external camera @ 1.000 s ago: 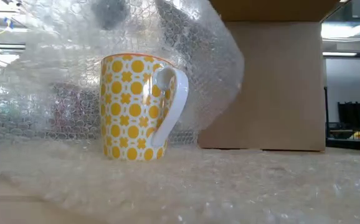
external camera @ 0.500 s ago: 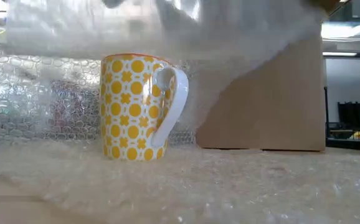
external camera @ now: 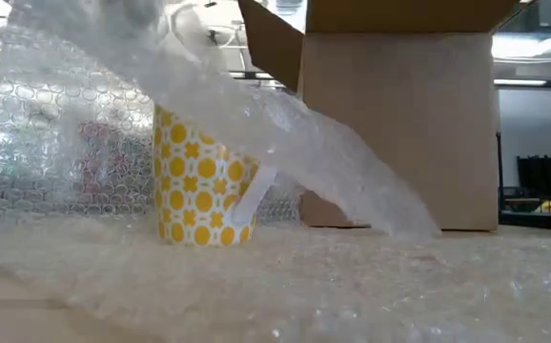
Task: Wrap mug
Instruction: Wrap the orange cup with the bubble wrap
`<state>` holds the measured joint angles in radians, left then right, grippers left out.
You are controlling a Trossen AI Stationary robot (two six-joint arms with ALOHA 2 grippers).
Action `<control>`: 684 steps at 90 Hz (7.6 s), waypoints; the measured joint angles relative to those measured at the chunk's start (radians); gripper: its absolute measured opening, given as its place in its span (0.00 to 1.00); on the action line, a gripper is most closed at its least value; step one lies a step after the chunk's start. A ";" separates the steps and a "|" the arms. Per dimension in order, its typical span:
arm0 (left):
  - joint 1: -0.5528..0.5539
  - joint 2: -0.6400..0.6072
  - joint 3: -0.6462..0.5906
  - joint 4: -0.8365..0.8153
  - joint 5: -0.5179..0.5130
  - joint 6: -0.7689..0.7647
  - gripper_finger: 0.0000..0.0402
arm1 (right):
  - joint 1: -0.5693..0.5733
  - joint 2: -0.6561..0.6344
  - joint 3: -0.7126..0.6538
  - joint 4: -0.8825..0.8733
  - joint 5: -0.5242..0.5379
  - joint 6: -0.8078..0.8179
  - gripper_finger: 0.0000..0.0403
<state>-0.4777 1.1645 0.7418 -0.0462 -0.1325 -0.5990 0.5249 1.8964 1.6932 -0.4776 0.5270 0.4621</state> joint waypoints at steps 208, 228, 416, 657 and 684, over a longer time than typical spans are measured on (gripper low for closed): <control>-0.107 0.321 -0.319 0.748 -0.212 0.202 0.45 | -0.268 0.269 0.170 -0.275 -0.523 -0.134 0.00; -0.137 0.394 -0.283 0.869 -0.156 0.168 0.45 | -0.245 0.269 0.170 -0.274 -0.546 -0.192 0.00; -0.195 0.242 -0.186 0.181 -0.499 -0.003 0.45 | -0.226 0.440 0.393 -0.431 -0.574 -0.139 0.00; -0.194 0.241 -0.186 0.546 -0.412 0.249 0.45 | -0.226 0.443 0.661 -0.754 -0.523 -0.257 0.28; -0.123 0.286 -0.186 0.573 -0.342 0.251 0.38 | -0.221 0.443 0.661 -0.751 -0.523 -0.282 0.04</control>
<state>-0.6003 1.4504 0.5560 0.5263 -0.4747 -0.3485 0.3036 2.3394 2.3543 -1.2289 0.0036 0.1805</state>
